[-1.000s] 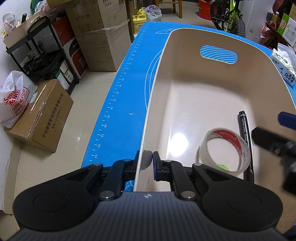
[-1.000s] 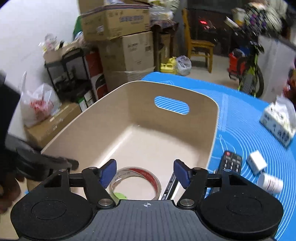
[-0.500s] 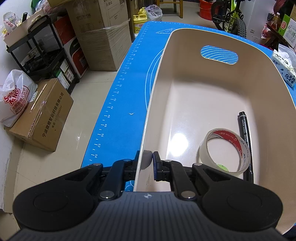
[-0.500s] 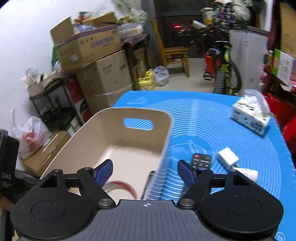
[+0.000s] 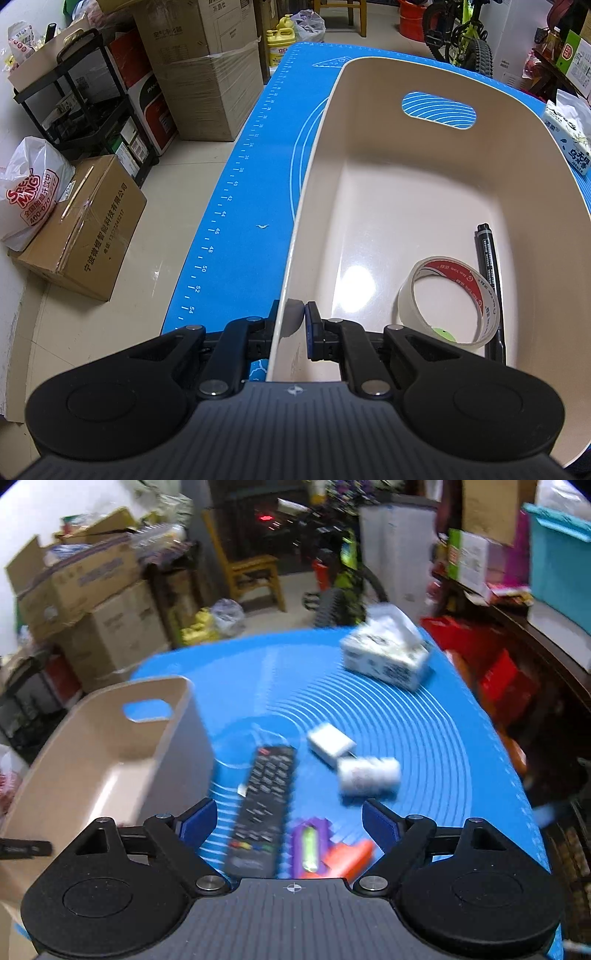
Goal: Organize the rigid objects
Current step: 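Move the right tool back to the purple-orange toy knife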
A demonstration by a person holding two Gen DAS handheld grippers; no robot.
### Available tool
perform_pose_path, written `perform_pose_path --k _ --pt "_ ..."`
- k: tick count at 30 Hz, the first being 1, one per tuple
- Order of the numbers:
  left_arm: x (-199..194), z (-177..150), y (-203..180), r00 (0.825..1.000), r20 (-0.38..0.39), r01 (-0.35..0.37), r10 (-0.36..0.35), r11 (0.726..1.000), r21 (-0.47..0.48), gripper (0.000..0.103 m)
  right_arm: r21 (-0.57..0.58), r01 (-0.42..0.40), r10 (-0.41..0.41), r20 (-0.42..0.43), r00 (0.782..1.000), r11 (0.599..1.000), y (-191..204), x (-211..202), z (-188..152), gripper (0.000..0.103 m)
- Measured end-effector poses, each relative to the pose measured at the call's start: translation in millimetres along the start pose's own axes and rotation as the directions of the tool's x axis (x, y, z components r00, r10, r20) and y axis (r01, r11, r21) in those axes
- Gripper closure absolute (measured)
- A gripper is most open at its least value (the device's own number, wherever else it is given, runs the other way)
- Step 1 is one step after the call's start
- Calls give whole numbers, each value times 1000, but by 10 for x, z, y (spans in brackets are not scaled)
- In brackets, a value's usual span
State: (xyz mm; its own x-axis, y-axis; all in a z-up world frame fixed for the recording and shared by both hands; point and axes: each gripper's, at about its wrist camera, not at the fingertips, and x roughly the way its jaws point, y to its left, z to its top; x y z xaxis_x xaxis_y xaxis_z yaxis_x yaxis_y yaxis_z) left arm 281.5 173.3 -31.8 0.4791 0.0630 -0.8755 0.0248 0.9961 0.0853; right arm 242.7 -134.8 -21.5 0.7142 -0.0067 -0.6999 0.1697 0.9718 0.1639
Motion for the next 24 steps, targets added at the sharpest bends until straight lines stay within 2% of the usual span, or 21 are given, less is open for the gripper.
perform_pose_path --k 5,10,18,24 --pt "0 -1 -7 1000 0 -4 4 1000 0 90 65 32 -26 -78 997 997 -171 174 -102 15" --pt "1 -3 -15 1000 0 -5 5 1000 0 90 80 61 -50 -139 989 995 -245 349 -203 15" --pt "4 -5 -21 1000 -1 -5 5 1000 0 90 32 106 -99 -177 979 994 -242 582 -270 15" --pt "5 -7 -33 1000 -4 -3 3 1000 2 90 28 105 -97 -191 977 994 -235 670 -315 15"
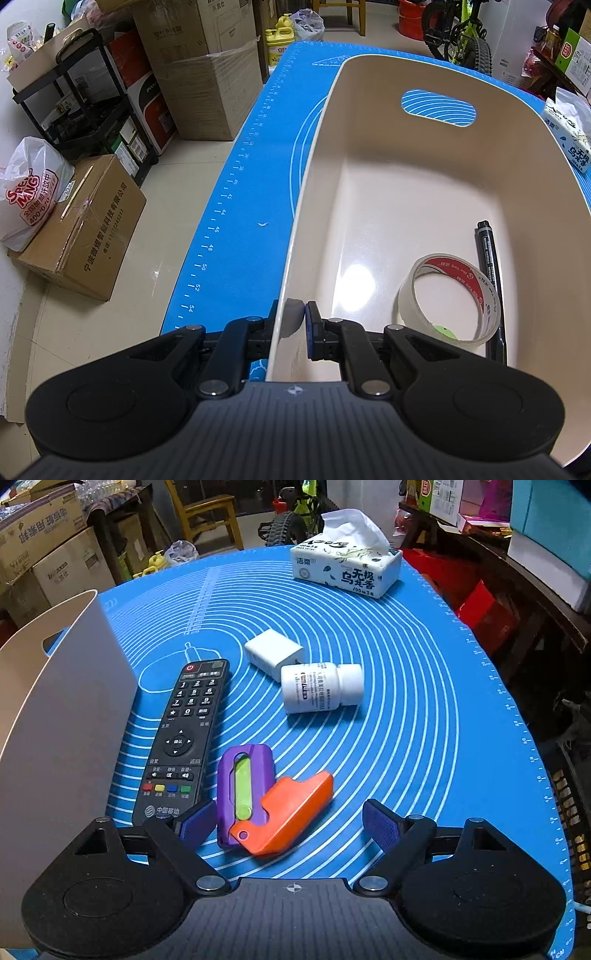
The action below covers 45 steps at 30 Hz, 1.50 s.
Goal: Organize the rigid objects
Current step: 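Move the right tool back to the purple-orange toy knife, then close the right gripper on the purple-orange toy knife and lift it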
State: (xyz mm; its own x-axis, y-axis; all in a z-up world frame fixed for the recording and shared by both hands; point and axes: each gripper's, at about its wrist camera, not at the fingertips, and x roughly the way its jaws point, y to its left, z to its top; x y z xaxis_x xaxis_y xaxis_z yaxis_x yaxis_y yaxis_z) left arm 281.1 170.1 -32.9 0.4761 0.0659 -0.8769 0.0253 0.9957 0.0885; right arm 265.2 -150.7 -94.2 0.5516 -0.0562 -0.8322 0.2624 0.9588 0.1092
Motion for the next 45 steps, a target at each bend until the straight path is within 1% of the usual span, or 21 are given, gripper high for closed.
perform_pose_path --k 3,6,10,19,24,26,28,31,32,34,37,43,45 --pt "0 -1 2 1000 0 -1 1 1000 0 90 -15 -6 6 -2 1000 1000 35 31 -11 15" --pt "2 -2 2 1000 -1 0 0 1000 -1 90 -38 6 -6 -7 1000 999 71 93 -26 16" --pt "4 -6 0 1000 4 -2 2 1000 2 90 -43 5 -5 -14 1000 999 77 167 -36 15" --pt "4 -6 2 1000 4 -2 2 1000 1 90 -125 30 -28 20 999 992 172 213 -48 16" --pt "4 -6 1 1000 4 -1 1 1000 2 89 -160 16 -10 40 999 987 188 199 -55 22" --pt "4 -7 0 1000 4 -1 1 1000 2 89 -167 7 1 44 999 986 196 189 -58 27" --pt "5 -6 1 1000 4 -1 1 1000 2 89 -186 6 3 51 999 982 221 179 -64 29" --pt "5 -7 1 1000 4 -1 1 1000 2 89 -230 -3 18 63 998 973 283 158 -76 41" --pt "5 -6 0 1000 4 -1 1 1000 2 89 -240 -1 17 66 998 971 304 152 -81 42" --pt "5 -6 -2 1000 4 0 0 1000 1 89 -249 4 14 71 997 969 314 153 -83 43" --pt "5 -7 -2 1000 4 -1 1 1000 1 89 -229 -3 19 70 997 973 281 157 -63 45" --pt "11 -4 0 1000 4 -1 1 1000 1 90 -213 -13 29 73 997 977 251 177 -62 46" --pt "11 -6 2 1000 4 -2 2 1000 2 90 -203 -13 29 75 997 979 235 181 -61 40"
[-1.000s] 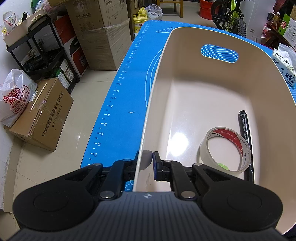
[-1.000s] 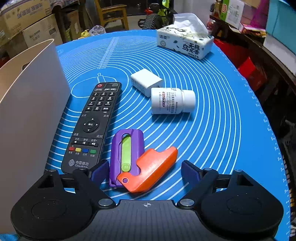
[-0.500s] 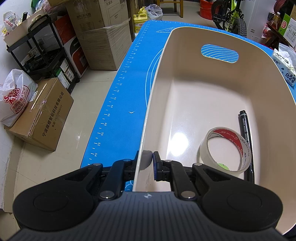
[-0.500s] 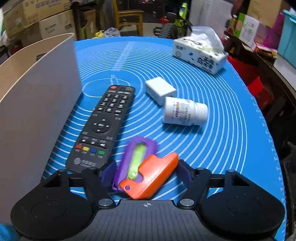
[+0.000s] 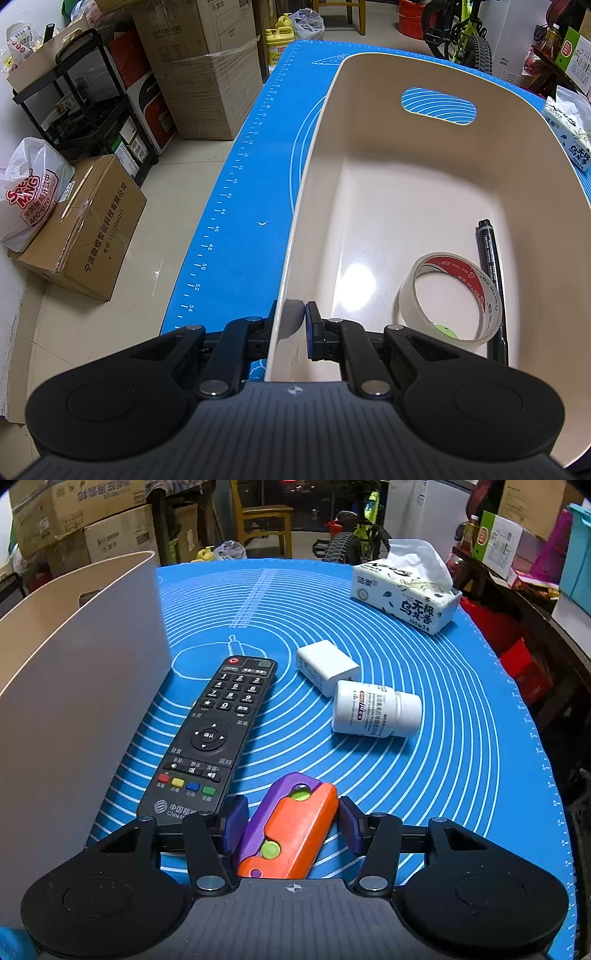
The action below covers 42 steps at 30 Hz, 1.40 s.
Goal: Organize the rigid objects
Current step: 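Close the right gripper on the purple-orange toy knife and lift it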
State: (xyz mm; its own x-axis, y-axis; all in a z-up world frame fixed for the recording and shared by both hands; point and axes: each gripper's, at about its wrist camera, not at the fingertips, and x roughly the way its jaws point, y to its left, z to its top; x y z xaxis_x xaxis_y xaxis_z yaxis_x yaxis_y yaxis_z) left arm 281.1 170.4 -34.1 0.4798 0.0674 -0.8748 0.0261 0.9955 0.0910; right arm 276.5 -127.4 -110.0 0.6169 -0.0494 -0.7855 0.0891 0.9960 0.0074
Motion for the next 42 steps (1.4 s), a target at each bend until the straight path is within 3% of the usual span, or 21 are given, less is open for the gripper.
perform_pose_path --k 13,28,42 --pt "1 0 1 1000 0 0 0 1000 0 89 14 -12 12 6 1000 1000 15 -32 -5 51" --pt "2 2 -2 1000 0 1 -1 1000 -1 89 1 23 -23 136 990 1000 66 -316 70 53" --pt "3 1 -1 1000 0 0 0 1000 -1 89 -17 61 -55 257 965 998 80 -546 131 54"
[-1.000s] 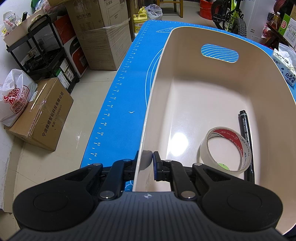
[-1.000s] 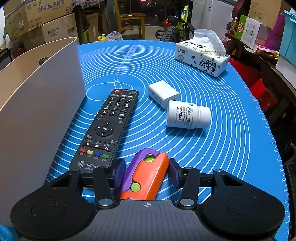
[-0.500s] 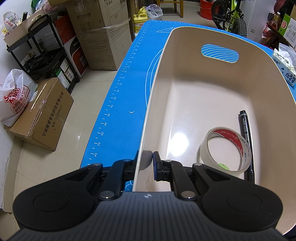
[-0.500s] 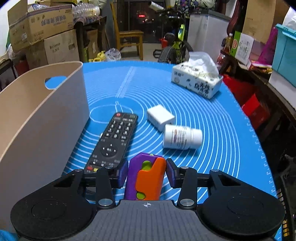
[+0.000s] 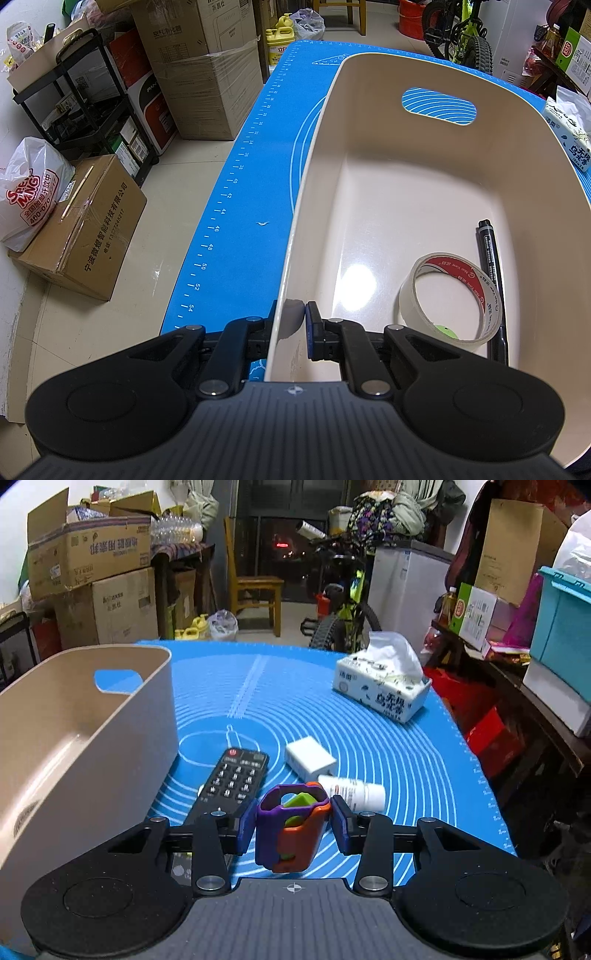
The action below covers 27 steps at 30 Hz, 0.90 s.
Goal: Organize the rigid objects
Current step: 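Close the right gripper on the purple-orange toy knife and lift it, then carry the toy knife into the beige bin and open the right gripper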
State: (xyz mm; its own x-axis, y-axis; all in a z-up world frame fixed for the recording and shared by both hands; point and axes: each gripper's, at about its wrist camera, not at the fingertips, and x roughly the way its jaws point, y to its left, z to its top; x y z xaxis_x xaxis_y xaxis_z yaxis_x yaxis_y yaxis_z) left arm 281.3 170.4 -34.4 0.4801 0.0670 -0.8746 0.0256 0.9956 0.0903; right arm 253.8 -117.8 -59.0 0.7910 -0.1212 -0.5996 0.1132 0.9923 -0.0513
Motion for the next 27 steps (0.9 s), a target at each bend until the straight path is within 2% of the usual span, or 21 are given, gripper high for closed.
perform_pose_path --k 5,14,24,27 --pt "0 1 -3 1000 0 0 0 1000 0 89 2 5 -5 59 998 1000 -1 -119 80 54" --pt "1 -1 0 1000 0 0 0 1000 0 89 22 -45 40 181 983 999 71 -435 316 54" --pt "2 -1 1 1000 0 0 0 1000 0 90 -7 -154 151 260 954 988 420 -621 618 54" --pt "2 -1 1 1000 0 0 0 1000 0 90 -31 -203 204 259 944 979 582 -620 651 54"
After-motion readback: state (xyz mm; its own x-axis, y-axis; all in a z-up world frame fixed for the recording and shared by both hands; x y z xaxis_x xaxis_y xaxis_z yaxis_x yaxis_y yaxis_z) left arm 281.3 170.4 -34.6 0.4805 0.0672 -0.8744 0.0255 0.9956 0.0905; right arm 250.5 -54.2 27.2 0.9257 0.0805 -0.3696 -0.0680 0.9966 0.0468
